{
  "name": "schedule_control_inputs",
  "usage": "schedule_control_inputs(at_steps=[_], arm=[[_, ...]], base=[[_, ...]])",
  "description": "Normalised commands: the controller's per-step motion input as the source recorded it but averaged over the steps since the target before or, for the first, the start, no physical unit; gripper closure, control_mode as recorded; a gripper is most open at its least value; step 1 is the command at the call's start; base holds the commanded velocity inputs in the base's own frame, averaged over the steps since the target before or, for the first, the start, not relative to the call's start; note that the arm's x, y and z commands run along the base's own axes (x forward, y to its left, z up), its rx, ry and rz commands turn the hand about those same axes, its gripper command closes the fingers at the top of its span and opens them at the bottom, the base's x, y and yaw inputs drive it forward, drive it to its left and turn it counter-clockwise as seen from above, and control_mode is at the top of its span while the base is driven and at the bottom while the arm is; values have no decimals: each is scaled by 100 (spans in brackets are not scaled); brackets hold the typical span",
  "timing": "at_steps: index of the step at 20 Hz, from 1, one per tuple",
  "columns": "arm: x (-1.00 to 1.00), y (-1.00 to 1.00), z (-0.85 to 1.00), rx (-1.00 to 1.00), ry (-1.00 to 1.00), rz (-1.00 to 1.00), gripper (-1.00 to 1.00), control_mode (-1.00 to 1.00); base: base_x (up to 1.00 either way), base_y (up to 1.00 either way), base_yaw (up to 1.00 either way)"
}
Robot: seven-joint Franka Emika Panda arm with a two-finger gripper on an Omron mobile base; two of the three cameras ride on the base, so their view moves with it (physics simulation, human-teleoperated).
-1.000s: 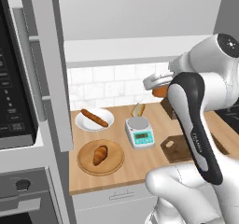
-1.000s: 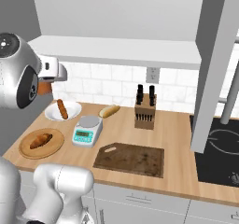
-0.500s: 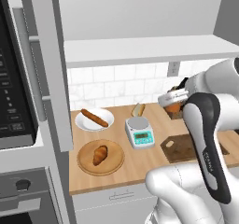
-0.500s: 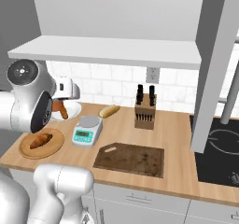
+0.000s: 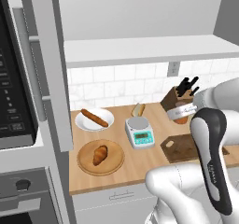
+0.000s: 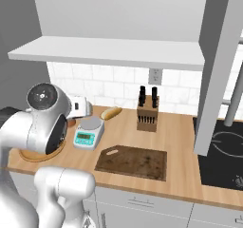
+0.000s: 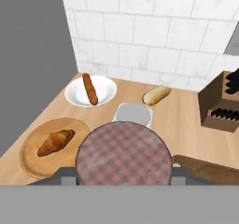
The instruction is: From the different types of pastries on the counter, select a croissant and place it on the cutting board. Then retrieve a jar of jam from the cabinet and place it alongside the croissant on the cutting board.
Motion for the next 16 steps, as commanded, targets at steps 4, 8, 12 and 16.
schedule_control_inputs(at_steps=[4, 8, 12, 16], arm=[[-5, -22, -46, -1, 0, 0, 100, -100], [-8, -20, -42, -1, 0, 0, 100, -100], [-17, -27, -34, -1, 0, 0, 100, -100], [-37, -30, 0, 0, 0, 0, 100, -100]], base=[[0, 0, 0], [0, 0, 0], [0, 0, 0], [0, 0, 0]])
